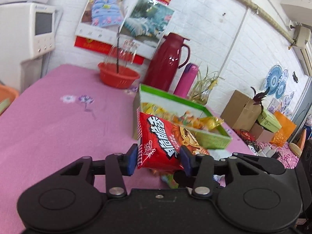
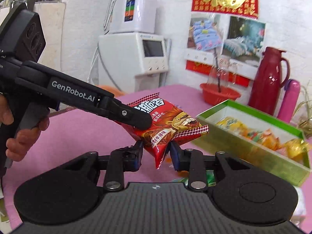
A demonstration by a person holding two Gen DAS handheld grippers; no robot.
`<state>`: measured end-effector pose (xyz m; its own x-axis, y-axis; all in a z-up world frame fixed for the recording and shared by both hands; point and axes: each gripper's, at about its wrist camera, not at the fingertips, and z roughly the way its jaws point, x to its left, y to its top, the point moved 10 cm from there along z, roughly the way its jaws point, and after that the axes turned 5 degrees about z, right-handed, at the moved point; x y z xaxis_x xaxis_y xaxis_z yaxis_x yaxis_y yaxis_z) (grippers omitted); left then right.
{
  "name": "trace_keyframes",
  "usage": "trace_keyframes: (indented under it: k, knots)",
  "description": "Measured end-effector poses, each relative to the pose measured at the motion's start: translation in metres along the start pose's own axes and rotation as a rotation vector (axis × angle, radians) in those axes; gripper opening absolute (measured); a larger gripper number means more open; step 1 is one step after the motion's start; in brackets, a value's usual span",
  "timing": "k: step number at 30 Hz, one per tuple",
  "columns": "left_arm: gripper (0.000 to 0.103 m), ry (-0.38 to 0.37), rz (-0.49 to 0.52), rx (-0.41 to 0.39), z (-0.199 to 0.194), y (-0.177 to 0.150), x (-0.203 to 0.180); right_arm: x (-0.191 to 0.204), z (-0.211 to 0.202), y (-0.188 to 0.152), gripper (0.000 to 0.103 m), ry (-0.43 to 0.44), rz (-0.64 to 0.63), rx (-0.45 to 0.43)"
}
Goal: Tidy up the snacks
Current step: 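Carry the red chip bag over the green box and open both grippers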
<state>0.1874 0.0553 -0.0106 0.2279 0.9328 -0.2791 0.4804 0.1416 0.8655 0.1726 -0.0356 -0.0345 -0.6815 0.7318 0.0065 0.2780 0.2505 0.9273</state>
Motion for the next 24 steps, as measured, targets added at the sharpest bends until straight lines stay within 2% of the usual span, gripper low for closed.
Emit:
trace_keyframes:
  k: [6,10,18,20,21,22,23,24]
  knots:
    - [0.045,-0.053,-0.002,-0.044,0.044,0.035,-0.014,-0.044,0.009,0.023,0.054,-0.100,-0.032,-0.073]
    - [0.045,-0.072,-0.011,-0.048,0.083,0.054,-0.016,-0.076,0.024,0.031,0.053,-0.146,-0.015,-0.089]
    - [0.044,-0.064,-0.011,-0.031,0.146,0.069,-0.007,-0.128,0.056,0.034,0.053,-0.176,0.044,-0.090]
    - [0.063,-0.049,-0.025,0.004,0.158,0.063,0.000,-0.138,0.068,0.027,0.057,-0.182,0.051,-0.048]
    - [0.092,-0.035,-0.032,0.018,0.161,0.060,0.003,-0.141,0.074,0.023,0.068,-0.189,0.056,-0.022]
    - [0.103,-0.008,-0.038,0.018,0.161,0.057,0.006,-0.145,0.076,0.019,0.083,-0.202,0.065,-0.004]
    - [0.103,0.009,-0.032,0.009,0.159,0.056,0.008,-0.148,0.075,0.018,0.089,-0.209,0.073,-0.007]
    - [0.103,0.014,-0.018,0.005,0.157,0.054,0.008,-0.149,0.072,0.017,0.100,-0.208,0.080,-0.019]
